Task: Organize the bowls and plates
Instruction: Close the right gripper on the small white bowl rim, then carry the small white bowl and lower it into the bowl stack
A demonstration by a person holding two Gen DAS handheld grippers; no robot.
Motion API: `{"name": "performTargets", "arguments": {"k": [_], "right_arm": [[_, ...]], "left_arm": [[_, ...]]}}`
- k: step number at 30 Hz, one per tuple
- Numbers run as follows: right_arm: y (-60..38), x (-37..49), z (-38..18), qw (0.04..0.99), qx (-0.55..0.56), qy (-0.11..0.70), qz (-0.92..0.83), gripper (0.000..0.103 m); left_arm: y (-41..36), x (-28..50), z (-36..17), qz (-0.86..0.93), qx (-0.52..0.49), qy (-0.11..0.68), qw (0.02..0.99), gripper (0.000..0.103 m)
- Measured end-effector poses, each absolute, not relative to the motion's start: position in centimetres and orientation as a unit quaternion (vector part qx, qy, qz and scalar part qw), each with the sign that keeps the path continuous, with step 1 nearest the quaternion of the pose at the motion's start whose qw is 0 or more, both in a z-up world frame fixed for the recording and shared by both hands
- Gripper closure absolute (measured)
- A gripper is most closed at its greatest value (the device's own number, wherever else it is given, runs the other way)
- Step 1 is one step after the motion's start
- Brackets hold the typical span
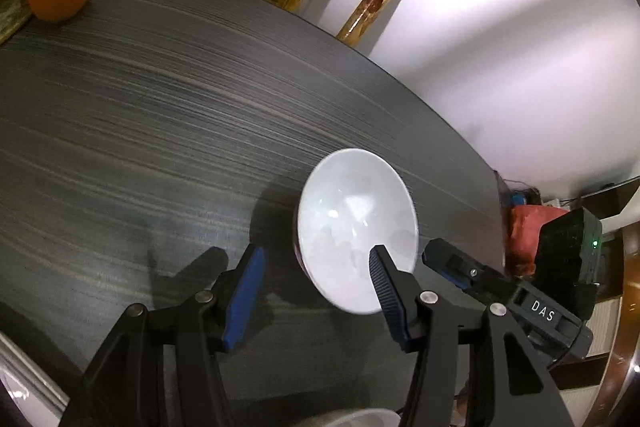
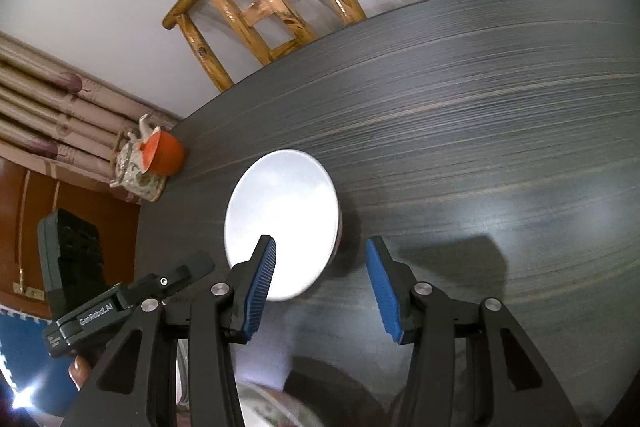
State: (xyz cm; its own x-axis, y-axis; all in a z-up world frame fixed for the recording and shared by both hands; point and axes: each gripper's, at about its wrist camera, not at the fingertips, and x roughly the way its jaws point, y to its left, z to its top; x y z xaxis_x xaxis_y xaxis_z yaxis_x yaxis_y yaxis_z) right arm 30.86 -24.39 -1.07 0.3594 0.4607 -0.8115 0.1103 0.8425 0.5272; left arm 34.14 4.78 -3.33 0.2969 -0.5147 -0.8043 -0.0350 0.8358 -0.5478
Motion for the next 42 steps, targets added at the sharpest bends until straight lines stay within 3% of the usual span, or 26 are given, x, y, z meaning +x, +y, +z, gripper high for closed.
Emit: {"name": "performTargets", "arguments": {"k": [11,12,13,14,15,23,32,42], "right_arm": [[-24.1,33.1,-4.2,0.768,0.264,0.573,0.110,0.058],[-24.0,33.2,-4.3,0.769,0.261,0.574,0.109,0.061],[-23.9,33.3,-4.4,0.769,0.260,0.574,0.109,0.065],[-23.8,33.4,-4.5,0.767,0.260,0.575,0.111,0.079],[-23.6,33.5,-4.6,0.766,0.256,0.578,0.114,0.093],[-22.8,32.4,-3.6,0.788,0.224,0.562,0.111,0.095],[-22.4,24.9,3.2,0.801,0.233,0.530,0.153,0.095],[-21.8,13.8,2.5,0.788,0.245,0.545,0.147,0.094]], "left_arm": [[3.1,35.3,-5.4,-0.148,-0.190,0.587,0.773,0.048],[3.0,35.3,-5.7,-0.146,-0.190,0.590,0.771,0.052],[2.9,35.4,-6.0,-0.145,-0.189,0.592,0.770,0.076],[2.7,35.4,-6.4,-0.149,-0.185,0.598,0.766,0.091],[2.5,35.4,-6.5,-0.150,-0.188,0.596,0.766,0.091],[1.9,33.4,-4.1,-0.148,-0.174,0.566,0.792,0.095],[2.6,24.0,2.9,-0.169,-0.158,0.556,0.798,0.094],[0.8,15.7,0.5,-0.150,-0.103,0.581,0.793,0.094]]}}
